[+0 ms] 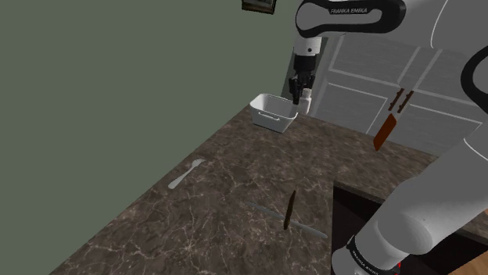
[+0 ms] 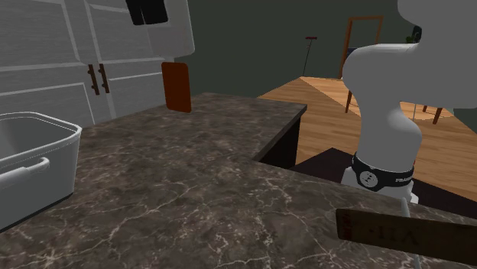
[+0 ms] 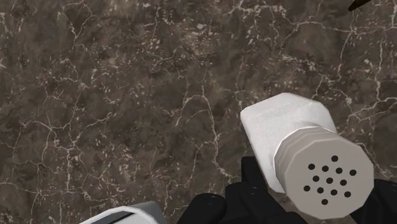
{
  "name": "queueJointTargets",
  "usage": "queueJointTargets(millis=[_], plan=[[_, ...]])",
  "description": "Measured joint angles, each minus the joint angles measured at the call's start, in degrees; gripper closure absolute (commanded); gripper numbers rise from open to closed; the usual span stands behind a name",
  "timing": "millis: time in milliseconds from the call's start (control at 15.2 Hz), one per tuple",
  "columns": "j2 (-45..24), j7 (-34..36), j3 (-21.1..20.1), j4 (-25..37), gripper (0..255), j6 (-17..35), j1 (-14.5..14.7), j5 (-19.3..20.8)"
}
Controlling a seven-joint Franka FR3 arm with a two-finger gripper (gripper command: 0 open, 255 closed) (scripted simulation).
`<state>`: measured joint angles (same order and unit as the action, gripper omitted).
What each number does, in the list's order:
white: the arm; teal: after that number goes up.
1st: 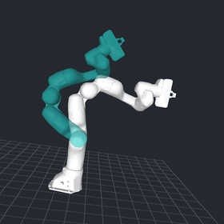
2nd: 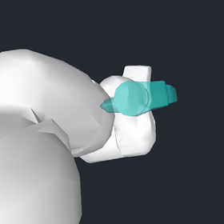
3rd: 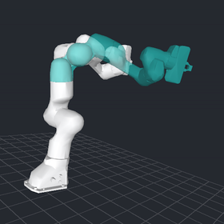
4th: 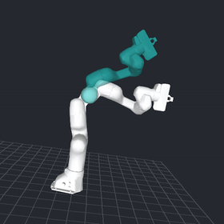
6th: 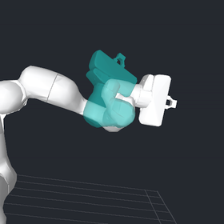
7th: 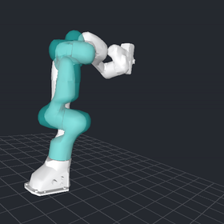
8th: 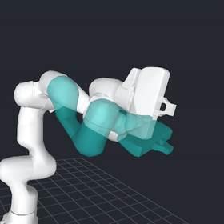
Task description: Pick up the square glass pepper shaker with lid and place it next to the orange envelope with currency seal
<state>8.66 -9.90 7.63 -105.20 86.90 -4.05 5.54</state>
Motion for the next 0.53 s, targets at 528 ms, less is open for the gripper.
queueJointTargets(millis=[528], plan=[[1.66,-4.03,2.19,1.39,255,-2.68,-1.74,1.29]])
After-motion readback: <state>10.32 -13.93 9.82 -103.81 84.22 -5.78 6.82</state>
